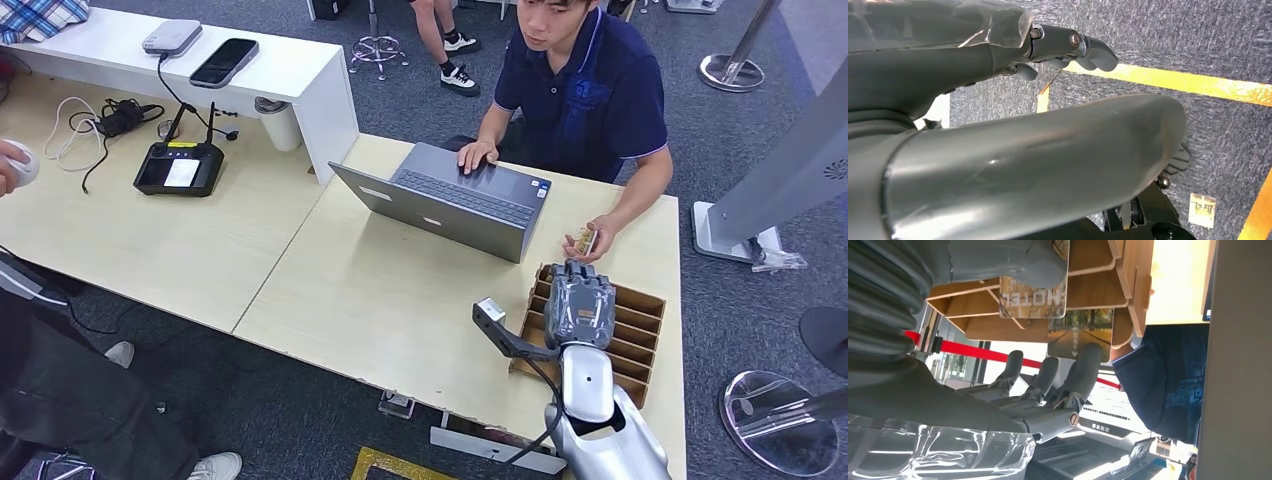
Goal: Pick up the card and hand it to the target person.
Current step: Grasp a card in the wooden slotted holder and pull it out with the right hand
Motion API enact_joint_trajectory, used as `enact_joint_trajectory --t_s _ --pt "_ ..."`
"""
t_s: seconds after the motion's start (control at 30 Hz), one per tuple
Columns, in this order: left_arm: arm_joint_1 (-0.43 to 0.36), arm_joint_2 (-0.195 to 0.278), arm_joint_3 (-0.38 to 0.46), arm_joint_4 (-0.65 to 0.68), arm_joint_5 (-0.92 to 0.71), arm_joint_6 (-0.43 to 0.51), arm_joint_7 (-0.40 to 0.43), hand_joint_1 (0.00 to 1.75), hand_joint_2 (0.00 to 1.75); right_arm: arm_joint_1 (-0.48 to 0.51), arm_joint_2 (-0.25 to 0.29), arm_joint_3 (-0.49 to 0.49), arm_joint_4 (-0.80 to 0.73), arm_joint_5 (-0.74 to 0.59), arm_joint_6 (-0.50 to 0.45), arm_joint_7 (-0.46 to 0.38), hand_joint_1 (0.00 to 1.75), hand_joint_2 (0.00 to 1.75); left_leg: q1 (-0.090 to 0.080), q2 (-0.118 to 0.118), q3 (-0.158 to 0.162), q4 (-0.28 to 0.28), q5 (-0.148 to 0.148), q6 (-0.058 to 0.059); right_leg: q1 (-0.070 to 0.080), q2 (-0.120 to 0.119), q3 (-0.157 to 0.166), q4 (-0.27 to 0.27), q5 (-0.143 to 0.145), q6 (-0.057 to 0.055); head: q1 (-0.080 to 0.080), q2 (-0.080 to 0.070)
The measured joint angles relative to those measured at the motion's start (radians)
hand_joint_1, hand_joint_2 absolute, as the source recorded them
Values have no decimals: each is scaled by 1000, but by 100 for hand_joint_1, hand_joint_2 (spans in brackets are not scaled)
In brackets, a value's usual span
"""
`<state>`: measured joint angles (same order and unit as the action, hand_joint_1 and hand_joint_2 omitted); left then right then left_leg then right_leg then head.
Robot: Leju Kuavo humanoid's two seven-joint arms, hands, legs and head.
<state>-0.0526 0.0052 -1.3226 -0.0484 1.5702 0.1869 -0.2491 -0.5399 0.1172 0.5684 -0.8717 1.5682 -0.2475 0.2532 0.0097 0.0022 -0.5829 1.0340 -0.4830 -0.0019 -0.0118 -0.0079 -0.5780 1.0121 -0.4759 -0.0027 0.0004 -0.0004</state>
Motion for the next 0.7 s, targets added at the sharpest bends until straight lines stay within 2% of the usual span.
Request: enact_joint_trajectory --t_s 0.53,0.7 --pt "3 -3 0 0 0 0 0 0 0 40 -19 -13 -74 0 0 -2 95 175 0 0 0 0 0 0 0 0 0 0 0 0 0 0" --pt "3 -3 0 0 0 0 0 0 0 43 -22 -13 -90 0 0 -3 94 175 0 0 0 0 0 0 0 0 0 0 0 0 0 0"
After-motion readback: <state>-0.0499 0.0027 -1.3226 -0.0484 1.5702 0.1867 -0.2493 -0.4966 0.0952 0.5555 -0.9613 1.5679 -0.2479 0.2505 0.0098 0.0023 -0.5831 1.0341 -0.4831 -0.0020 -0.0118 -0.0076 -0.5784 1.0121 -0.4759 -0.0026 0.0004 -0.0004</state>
